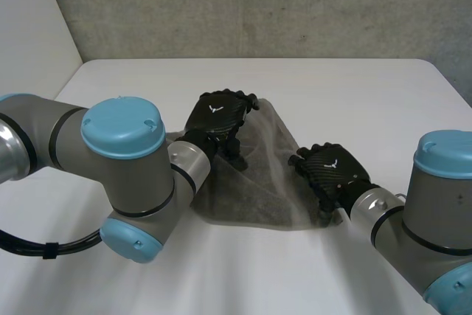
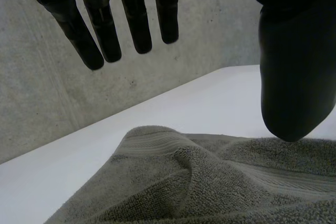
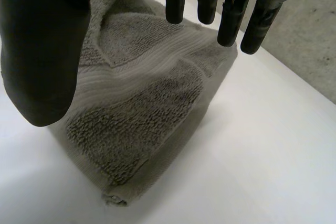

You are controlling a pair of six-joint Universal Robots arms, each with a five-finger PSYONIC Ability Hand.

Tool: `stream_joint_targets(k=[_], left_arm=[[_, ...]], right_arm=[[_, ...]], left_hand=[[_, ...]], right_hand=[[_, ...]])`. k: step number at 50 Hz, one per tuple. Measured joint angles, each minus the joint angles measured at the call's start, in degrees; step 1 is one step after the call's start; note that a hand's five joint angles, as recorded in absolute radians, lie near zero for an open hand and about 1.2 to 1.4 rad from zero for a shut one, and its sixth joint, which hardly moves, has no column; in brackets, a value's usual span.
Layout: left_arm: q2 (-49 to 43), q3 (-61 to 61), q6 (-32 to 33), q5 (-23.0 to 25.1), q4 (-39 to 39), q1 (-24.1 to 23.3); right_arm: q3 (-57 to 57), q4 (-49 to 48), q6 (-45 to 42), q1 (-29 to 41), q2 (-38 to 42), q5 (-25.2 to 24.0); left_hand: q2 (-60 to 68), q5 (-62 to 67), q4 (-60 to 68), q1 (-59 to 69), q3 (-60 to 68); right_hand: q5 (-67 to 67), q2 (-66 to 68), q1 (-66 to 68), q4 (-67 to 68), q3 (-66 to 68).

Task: Fold the towel.

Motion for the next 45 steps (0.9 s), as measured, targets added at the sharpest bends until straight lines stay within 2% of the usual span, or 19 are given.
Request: stream_joint_targets(k=[6, 12, 31, 35, 45], left_arm=[[-0.1, -0.1, 0.0, 0.0, 0.0, 0.0], [-0.1, -0.4, -0.1, 0.0, 0.1, 0.0], [-0.1, -0.5, -0.1, -0.1, 0.2, 0.1], [-0.2, -0.5, -0.1, -0.1, 0.2, 0.1], [-0.3, -0.6, -0.1, 0.0, 0.2, 0.0]], right_arm=[[-0.1, -0.2, -0.2, 0.0, 1.7, -0.5], [-0.4, -0.2, -0.4, 0.0, 3.3, -0.8], [-1.3, -2.7, -0.4, 0.5, 6.6, -1.1], [-2.0, -2.7, -0.4, 0.7, 7.7, -1.1], [-3.2, -4.5, -0.4, 0.7, 8.8, -1.0]], left_hand=[[3.2, 3.3, 3.1, 3.3, 3.3], [13.2, 12.7, 13.1, 13.2, 13.2], [13.2, 12.8, 13.2, 13.4, 13.3], [13.0, 12.7, 13.1, 13.3, 13.2], [12.8, 12.2, 12.9, 13.0, 12.9]], right_hand=[[0.0, 0.0, 0.0, 0.0, 0.0], [0.0, 0.0, 0.0, 0.0, 0.0], [0.6, 0.4, 1.7, 0.2, 0.3], [9.3, 8.1, 8.9, 7.5, 8.1], [16.9, 16.0, 17.1, 15.5, 16.3]])
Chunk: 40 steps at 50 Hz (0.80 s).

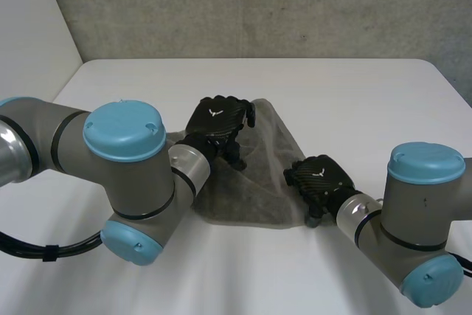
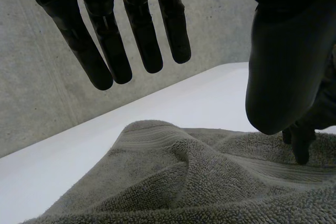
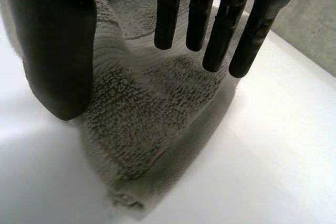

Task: Fold the towel.

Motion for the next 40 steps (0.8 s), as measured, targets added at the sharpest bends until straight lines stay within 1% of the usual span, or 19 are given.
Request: stream_joint_targets(k=[10, 15, 17, 19, 21, 23, 27, 29, 32, 35, 40], left_arm=[[-0.1, -0.1, 0.0, 0.0, 0.0, 0.0], [-0.1, -0.1, 0.0, 0.0, 0.0, 0.0], [-0.1, -0.1, 0.0, 0.0, 0.0, 0.0], [-0.1, -0.1, 0.0, 0.0, 0.0, 0.0], [0.0, 0.0, 0.0, 0.0, 0.0, 0.1], [0.1, 0.0, 0.0, 0.0, 0.0, 0.1], [0.4, 0.0, 0.0, 0.0, 0.0, 0.2], [0.6, 0.0, 0.0, 0.0, -0.1, 0.6], [1.0, -0.2, 0.0, -0.1, -0.3, 1.0], [2.0, -1.2, 0.0, 0.0, -0.7, 1.4], [4.4, -4.1, 0.1, 0.1, -1.8, 2.2]], right_arm=[[-1.0, -1.5, 0.0, 0.1, 0.9, 0.2], [-1.7, -2.1, 0.0, 0.1, 1.9, 0.3], [-2.0, -2.3, 0.0, 0.1, 2.2, 0.4], [-2.2, -2.8, 0.1, 0.1, 2.6, 0.4], [-2.3, -3.6, 0.2, 0.1, 2.9, 0.5], [-2.3, -4.5, 0.4, 0.1, 2.9, 0.6], [-1.9, -6.5, 0.7, -0.1, 1.9, 1.1], [-1.2, -8.1, 1.3, -0.4, -0.2, 1.8], [-0.5, -9.4, 2.3, -0.7, -2.7, 2.5], [-0.1, -10.0, 3.4, -1.2, -4.6, 3.1], [-0.1, -9.4, 3.9, -2.3, -5.7, 3.6]], left_hand=[[0.0, 0.0, 0.0, 0.0, 0.0], [0.0, 0.0, 0.0, 0.0, 0.0], [0.0, 0.0, 0.0, 0.0, 0.0], [-0.2, -0.3, -0.2, -0.2, -0.3], [-0.8, -1.0, -0.8, -0.9, -1.0], [-1.8, -2.1, -1.8, -1.9, -2.1], [-6.8, -7.4, -7.0, -6.9, -7.2], [-13.3, -14.0, -13.4, -13.6, -14.0], [-18.2, -20.4, -19.4, -19.2, -19.9], [-21.8, -23.1, -21.9, -21.8, -22.6], [-22.4, -23.6, -22.2, -22.1, -22.9]], right_hand=[[1.0, 1.1, 1.5, 1.2, 1.2], [5.6, 6.3, 6.1, 6.0, 6.0], [10.2, 11.3, 10.8, 10.7, 11.0], [22.5, 23.4, 22.8, 22.9, 22.8], [37.7, 39.1, 38.7, 37.9, 37.4], [44.3, 44.3, 44.4, 44.3, 43.6], [45.7, 45.0, 45.3, 46.8, 45.4], [45.7, 45.0, 45.3, 46.8, 45.5], [45.7, 45.0, 45.3, 46.8, 45.5], [45.7, 45.0, 45.4, 46.8, 45.5], [45.7, 45.0, 45.4, 46.8, 45.5]])
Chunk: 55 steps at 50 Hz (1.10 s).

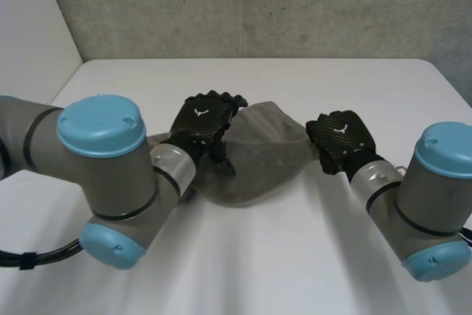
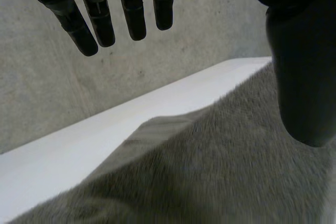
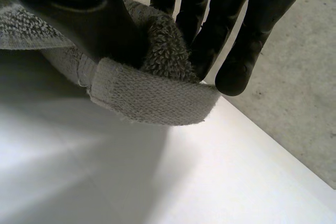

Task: Fold the towel.

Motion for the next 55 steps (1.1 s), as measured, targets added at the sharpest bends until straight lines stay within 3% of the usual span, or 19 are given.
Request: stream_joint_targets(k=[8, 21, 32, 45, 55], left_arm=[[5.8, -9.0, 0.2, 0.5, -2.6, 2.1], [8.3, -18.0, 0.2, 4.2, -8.1, 4.5], [4.1, -16.0, 0.7, 4.6, -9.7, 7.5], [-2.1, -8.6, 9.7, 3.6, -5.2, 15.4], [-2.8, -6.6, 11.7, 3.7, -3.3, 16.4]], right_arm=[[-1.2, 2.5, -1.5, -2.2, 0.3, 1.9], [-3.4, 3.6, -2.8, -4.9, 0.7, 6.3], [-3.4, 3.6, -3.3, -5.6, 0.8, 5.8], [-3.0, 4.5, -3.4, -4.8, 1.6, 5.2], [-3.0, 5.0, -4.5, -4.8, 2.6, 5.0]], left_hand=[[1.7, 3.0, 0.9, 1.1, 1.7], [30.0, 31.2, 29.7, 29.6, 30.4], [30.2, 31.8, 29.8, 29.6, 30.7], [27.1, 28.6, 27.1, 26.7, 28.0], [27.1, 28.6, 27.1, 26.7, 28.0]], right_hand=[[0.0, 0.0, 0.0, 0.0, 0.0], [0.0, 0.0, 0.0, 0.0, 0.0], [0.0, 0.0, 0.0, 0.0, 0.0], [0.0, 0.0, 0.0, 0.0, 0.2], [0.0, 0.0, 0.0, 0.0, 0.3]])
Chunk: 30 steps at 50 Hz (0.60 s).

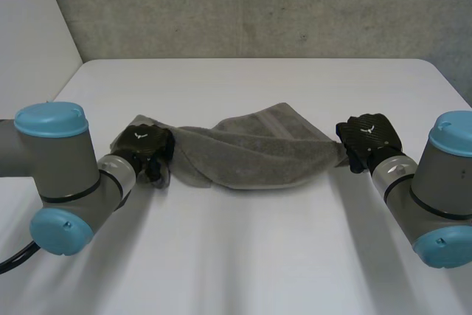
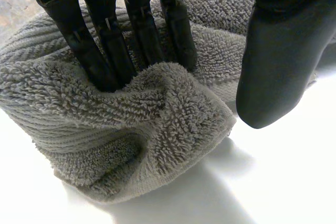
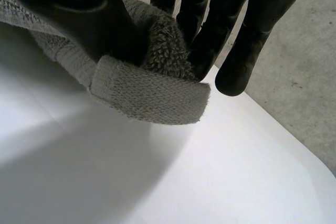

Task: Fold the towel.

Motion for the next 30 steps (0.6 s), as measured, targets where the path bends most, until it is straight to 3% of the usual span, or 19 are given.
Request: stream_joint_targets(k=[18, 30], left_arm=[[-0.3, 1.4, 0.4, 0.1, 0.7, 1.9], [-3.6, 2.6, 6.1, -0.1, 4.7, 2.8]], right_arm=[[0.2, 0.0, -3.2, -0.1, 0.7, 0.0], [0.2, 0.0, -3.2, -0.1, 1.1, 0.0]], left_hand=[[0.0, 0.0, 0.0, 0.0, 0.0], [0.2, 0.3, 0.1, 0.1, 0.1]], right_hand=[[0.0, 0.0, 0.0, 0.0, 0.1], [0.0, 0.0, 0.0, 0.0, 0.1]])
